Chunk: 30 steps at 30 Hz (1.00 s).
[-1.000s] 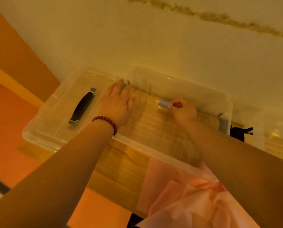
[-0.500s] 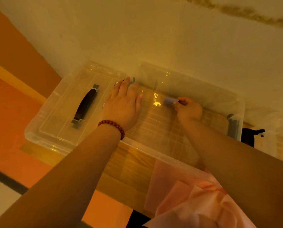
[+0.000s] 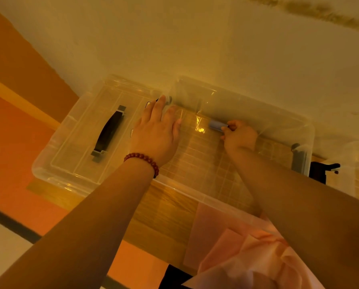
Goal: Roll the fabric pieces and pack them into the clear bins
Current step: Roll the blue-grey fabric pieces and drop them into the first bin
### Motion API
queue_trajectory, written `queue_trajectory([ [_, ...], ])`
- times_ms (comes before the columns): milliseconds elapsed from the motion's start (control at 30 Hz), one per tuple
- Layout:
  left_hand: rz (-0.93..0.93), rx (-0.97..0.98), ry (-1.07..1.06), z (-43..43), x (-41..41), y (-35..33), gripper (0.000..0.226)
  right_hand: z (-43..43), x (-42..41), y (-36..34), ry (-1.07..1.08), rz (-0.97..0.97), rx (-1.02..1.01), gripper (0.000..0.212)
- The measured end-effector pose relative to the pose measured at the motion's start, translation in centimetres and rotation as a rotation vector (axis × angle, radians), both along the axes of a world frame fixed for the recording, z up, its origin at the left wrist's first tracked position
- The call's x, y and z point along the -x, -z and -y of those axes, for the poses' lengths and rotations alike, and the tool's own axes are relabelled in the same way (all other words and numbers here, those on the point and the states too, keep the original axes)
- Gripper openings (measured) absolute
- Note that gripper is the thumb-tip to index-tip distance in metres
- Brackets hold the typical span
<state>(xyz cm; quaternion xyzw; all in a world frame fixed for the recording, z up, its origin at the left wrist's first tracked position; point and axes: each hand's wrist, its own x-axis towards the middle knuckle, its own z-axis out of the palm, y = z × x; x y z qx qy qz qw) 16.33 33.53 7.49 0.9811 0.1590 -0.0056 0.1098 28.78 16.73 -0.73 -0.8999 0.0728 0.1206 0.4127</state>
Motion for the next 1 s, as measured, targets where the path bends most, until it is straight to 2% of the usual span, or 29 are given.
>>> queue_trajectory([
  [267, 0.006, -0.011, -0.003, -0.01, -0.01, 0.26, 0.053, -0.17, -0.26, 0.20, -0.090, 0.000, 0.139, 0.033],
  [600, 0.007, -0.021, -0.005, 0.06, 0.05, 0.24, 0.052, -0.19, 0.00, 0.26, -0.028, 0.042, 0.073, 0.026],
  [1000, 0.023, -0.023, -0.001, 0.09, 0.07, 0.38, 0.051, 0.14, 0.34, -0.13, -0.068, 0.083, 0.065, 0.022],
])
